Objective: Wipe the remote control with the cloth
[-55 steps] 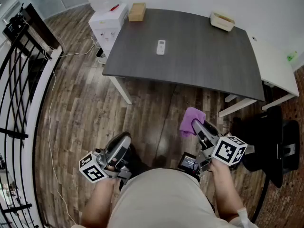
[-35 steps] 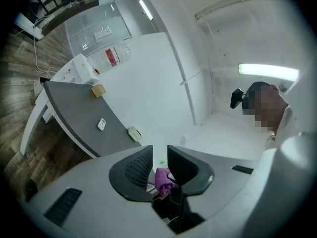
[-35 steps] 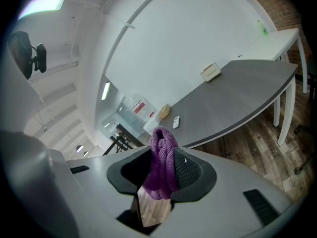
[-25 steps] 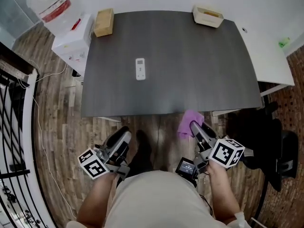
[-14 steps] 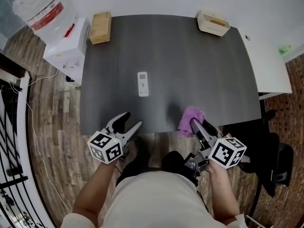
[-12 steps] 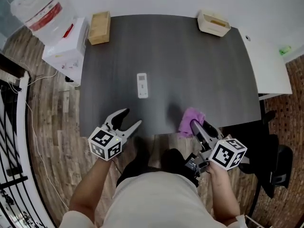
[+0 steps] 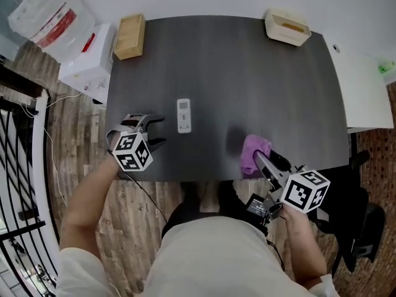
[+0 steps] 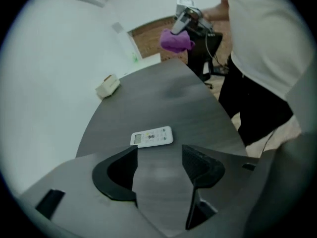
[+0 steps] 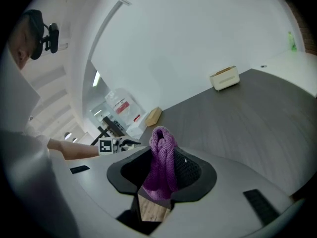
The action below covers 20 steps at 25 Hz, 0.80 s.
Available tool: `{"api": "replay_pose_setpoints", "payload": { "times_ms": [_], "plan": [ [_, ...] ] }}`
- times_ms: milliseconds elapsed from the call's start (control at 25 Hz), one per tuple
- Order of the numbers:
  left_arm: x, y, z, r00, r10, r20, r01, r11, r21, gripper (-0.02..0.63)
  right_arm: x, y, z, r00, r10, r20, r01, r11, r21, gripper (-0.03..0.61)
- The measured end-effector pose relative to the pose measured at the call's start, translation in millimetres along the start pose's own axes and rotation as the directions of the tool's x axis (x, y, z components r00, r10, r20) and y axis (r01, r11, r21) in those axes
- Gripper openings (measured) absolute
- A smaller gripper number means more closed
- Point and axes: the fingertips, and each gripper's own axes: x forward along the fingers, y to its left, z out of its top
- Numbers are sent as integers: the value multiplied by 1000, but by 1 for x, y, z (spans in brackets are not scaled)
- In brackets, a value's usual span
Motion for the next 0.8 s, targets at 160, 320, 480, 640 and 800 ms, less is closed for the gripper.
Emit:
{"api": "replay_pose_setpoints", "payload": {
  "times_ms": [160,320,480,640,800],
  "plan": [
    [32,27,-11,989,-43,-142,78,964,253,285,-6,-11,-2,1000,-27,-12,27,1000,12,132],
    [66,48,-15,973,-70,-222,161,890,426,298,-17,-22,-15,997,-79,-24,79,996,33,132],
    [96,61,-11,956,-88,-280,245,766,595,313,-25,-30,-25,991,-130,-24,132,989,64,132],
    [118,57,-6,937,-118,-329,328,623,710,319,-25,-29,-32,987,-157,-21,158,984,79,132],
    [125,53,-5,913,-174,-370,393,620,679,313,-20,-23,-36,986,-166,-16,167,983,80,132]
  ]
}}
